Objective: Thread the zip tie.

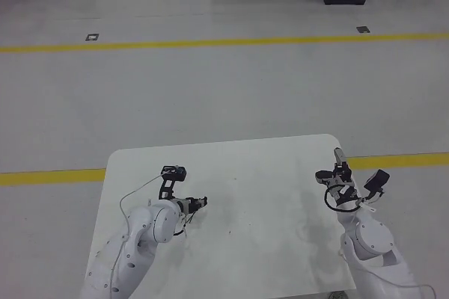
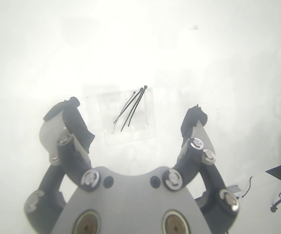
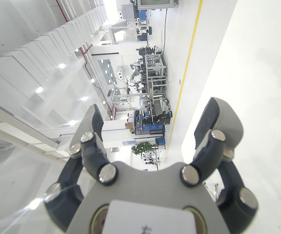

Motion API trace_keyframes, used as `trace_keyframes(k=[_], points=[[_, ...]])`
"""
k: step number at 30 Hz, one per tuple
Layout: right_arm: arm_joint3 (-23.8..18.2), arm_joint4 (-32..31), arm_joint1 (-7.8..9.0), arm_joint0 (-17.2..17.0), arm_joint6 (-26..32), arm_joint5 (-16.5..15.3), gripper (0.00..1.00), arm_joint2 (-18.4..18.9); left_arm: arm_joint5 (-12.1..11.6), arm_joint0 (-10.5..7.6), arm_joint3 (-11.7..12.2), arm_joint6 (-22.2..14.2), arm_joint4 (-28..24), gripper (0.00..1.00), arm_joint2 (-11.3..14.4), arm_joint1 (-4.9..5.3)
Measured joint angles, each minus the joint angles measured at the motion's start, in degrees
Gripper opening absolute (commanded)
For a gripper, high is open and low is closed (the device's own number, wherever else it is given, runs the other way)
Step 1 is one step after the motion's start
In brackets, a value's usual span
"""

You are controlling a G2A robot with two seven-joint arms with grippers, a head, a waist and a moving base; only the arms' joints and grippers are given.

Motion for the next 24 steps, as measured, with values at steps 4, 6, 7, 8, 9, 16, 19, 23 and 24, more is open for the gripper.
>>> trace_keyframes(k=[4,6,7,8,9,16,19,23,24], points=[[0.0,0.0,0.0,0.0,0.0,0.0,1.0,0.0,0.0,0.0,0.0,0.0,0.0,1.0,0.0,0.0],[0.0,0.0,0.0,0.0,0.0,0.0,1.0,0.0,0.0,0.01,-0.01,0.0,0.0,1.0,0.0,0.0],[0.0,0.0,0.0,0.0,0.0,0.0,1.0,0.0,-0.18,0.19,-0.25,0.22,-0.2,1.0,-0.08,-0.01],[0.0,0.0,0.0,0.0,0.0,0.0,1.0,0.0,-0.63,0.75,-0.83,1.08,-0.74,1.0,-0.3,0.02],[0.0,0.0,0.0,0.0,0.0,0.0,1.0,0.0,-1.47,1.82,-1.6,3.15,-1.37,1.0,-0.74,0.13],[0.0,0.0,0.0,0.0,0.0,0.0,1.0,0.0,-2.24,5.11,-2.0,7.08,-0.41,1.0,-1.23,0.65],[0.0,0.0,0.0,0.0,0.0,0.0,1.0,0.0,-1.85,4.97,-1.89,7.06,2.35,1.0,-0.9,0.71],[0.0,0.0,0.0,0.0,0.0,0.0,1.0,0.0,-1.89,4.98,-1.91,7.06,1.71,1.0,-0.92,0.7],[0.0,0.0,0.0,0.0,0.0,0.0,1.0,0.0,-1.9,4.99,-1.9,7.07,1.71,1.0,-0.91,0.7]])
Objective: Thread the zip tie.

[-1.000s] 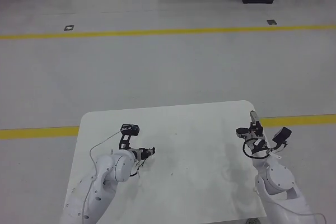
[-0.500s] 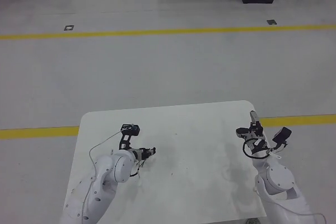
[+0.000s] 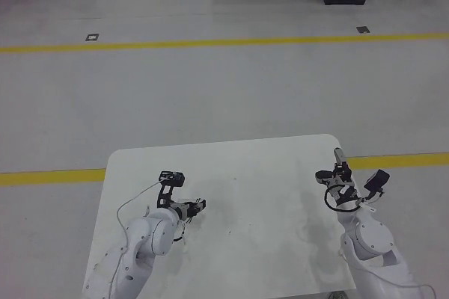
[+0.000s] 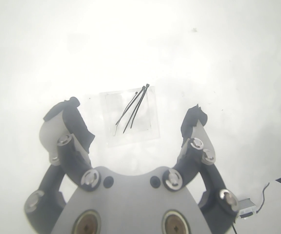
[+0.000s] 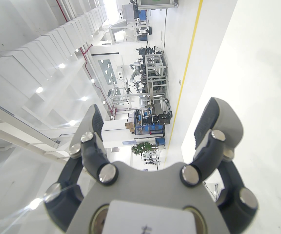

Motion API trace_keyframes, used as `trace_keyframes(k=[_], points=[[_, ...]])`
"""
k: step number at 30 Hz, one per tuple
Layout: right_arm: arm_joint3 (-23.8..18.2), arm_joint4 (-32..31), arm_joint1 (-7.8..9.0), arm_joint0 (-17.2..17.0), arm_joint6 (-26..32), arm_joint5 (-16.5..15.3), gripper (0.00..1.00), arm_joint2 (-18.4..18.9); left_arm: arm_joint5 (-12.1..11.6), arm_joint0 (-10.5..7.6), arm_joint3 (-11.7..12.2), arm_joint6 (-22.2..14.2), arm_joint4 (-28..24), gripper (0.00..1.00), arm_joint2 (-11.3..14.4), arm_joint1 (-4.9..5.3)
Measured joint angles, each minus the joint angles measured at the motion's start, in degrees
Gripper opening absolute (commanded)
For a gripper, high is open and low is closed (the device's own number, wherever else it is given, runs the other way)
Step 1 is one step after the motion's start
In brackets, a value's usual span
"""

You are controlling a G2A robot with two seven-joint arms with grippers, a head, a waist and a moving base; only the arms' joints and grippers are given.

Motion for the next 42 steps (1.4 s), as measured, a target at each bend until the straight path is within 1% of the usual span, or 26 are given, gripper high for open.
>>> trace_keyframes(k=[2,3,6,8,15,17,18,19,20,21,24,26,27,28,29,31,34,37,42], points=[[0.0,0.0,0.0,0.0,0.0,0.0,1.0,0.0,-0.28,0.09,0.97,0.12,1.09,1.0,0.89,0.02],[0.0,0.0,0.0,0.0,0.0,0.0,1.0,0.0,0.09,-0.07,2.08,0.01,2.79,1.0,1.97,-0.08],[0.0,0.0,0.0,0.0,0.0,0.0,1.0,0.0,1.95,-0.96,3.97,0.08,5.34,1.0,3.8,-0.56],[0.0,0.0,0.0,0.0,0.0,0.0,1.0,0.0,1.96,-1.21,4.12,0.59,5.83,1.0,4.18,-0.8],[0.0,0.0,0.0,0.0,0.0,0.0,1.0,0.0,1.89,-1.19,4.04,0.63,5.82,1.0,4.17,-0.79],[0.0,0.0,0.0,0.0,0.0,0.0,1.0,0.0,1.52,-1.13,3.97,0.71,5.44,1.0,4.3,-0.81],[0.0,0.0,0.0,0.0,0.0,0.0,1.0,0.0,1.09,-1.21,3.9,0.08,5.02,1.0,4.39,-0.82],[0.0,0.0,0.0,0.0,0.0,0.0,1.0,0.0,0.8,-1.38,3.83,-0.76,4.81,0.67,4.42,-0.81],[0.0,0.0,0.0,0.0,0.0,0.0,1.0,0.0,0.6,-1.61,3.71,-1.82,4.76,0.45,4.46,-0.8],[0.0,0.0,0.0,0.0,0.0,0.0,1.0,0.0,0.61,-1.73,3.58,-2.33,4.87,0.39,4.52,-0.8],[0.0,0.0,0.0,0.0,0.0,0.0,1.0,0.0,0.62,-1.79,2.9,-3.57,5.09,0.27,4.75,-0.79],[0.0,0.0,0.0,0.0,0.0,0.0,1.0,0.0,0.58,-1.73,2.33,-4.36,5.33,0.2,4.76,-0.73],[0.0,0.0,0.0,0.0,0.0,0.0,1.0,0.0,0.48,-1.71,2.15,-4.75,5.41,0.18,4.72,-0.7],[0.0,0.0,0.0,0.0,0.0,0.0,1.0,0.0,0.37,-1.72,2.04,-5.12,5.55,0.09,4.67,-0.67],[0.0,0.0,0.0,0.0,0.0,0.0,1.0,0.0,0.29,-1.75,1.96,-5.44,5.74,0.05,4.62,-0.63],[0.0,0.0,0.0,0.0,0.0,0.0,1.0,0.0,0.13,-1.82,1.85,-5.97,6.14,0.04,4.57,-0.57],[0.0,0.0,0.0,0.0,0.0,0.0,1.0,0.0,-0.22,-2.01,1.84,-6.73,6.93,0.0,4.67,-0.5],[0.0,0.0,0.0,0.0,0.0,0.0,1.0,0.0,-0.51,-2.36,2.25,-7.62,7.72,0.0,4.86,-0.47],[0.0,0.0,0.0,0.0,0.0,0.0,1.0,0.0,-1.31,-3.21,3.83,-8.59,8.06,0.0,5.32,-0.53]])
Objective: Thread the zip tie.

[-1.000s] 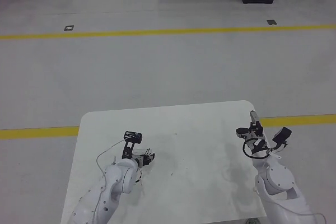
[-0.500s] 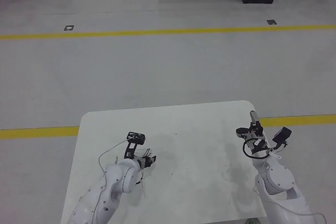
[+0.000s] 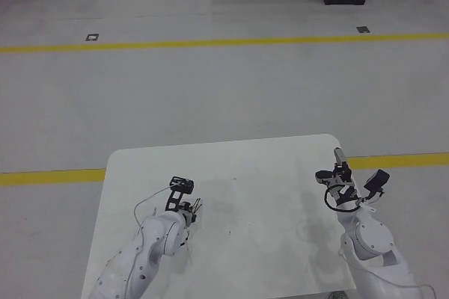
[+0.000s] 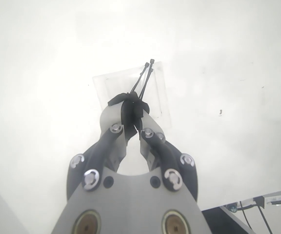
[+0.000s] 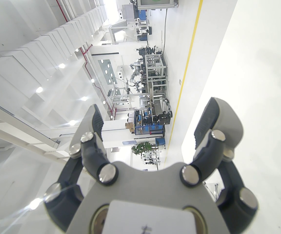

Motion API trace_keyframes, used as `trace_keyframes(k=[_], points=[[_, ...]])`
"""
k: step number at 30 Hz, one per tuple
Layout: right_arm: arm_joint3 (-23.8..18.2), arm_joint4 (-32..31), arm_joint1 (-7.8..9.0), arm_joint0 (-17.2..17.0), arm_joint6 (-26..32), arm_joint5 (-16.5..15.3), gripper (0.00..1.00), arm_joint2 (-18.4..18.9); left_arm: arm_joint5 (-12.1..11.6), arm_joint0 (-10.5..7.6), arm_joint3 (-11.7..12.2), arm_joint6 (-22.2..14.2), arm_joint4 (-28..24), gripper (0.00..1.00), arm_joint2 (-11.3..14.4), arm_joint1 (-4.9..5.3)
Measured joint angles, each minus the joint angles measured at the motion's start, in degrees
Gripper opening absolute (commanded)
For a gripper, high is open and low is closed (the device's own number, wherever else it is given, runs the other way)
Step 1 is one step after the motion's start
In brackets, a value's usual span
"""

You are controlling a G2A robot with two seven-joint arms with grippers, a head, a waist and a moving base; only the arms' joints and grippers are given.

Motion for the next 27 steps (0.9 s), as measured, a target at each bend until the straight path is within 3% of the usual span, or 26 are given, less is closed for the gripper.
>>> trace_keyframes(k=[6,9,15,27], points=[[0.0,0.0,0.0,0.0,0.0,0.0,1.0,0.0,-0.66,-1.31,1.97,0.12,-0.5,0.02,1.03,-0.29],[0.0,0.0,0.0,0.0,0.0,0.0,1.0,0.0,-0.83,-1.93,2.76,0.34,-0.75,0.12,1.47,-0.43],[0.0,0.0,0.0,0.0,0.0,0.0,1.0,0.0,-0.92,-2.99,4.56,0.91,-0.67,0.16,2.18,-0.66],[0.0,0.0,0.0,0.0,0.0,0.0,1.0,0.0,-1.13,-4.32,7.13,1.64,-1.24,0.13,3.17,-1.01]])
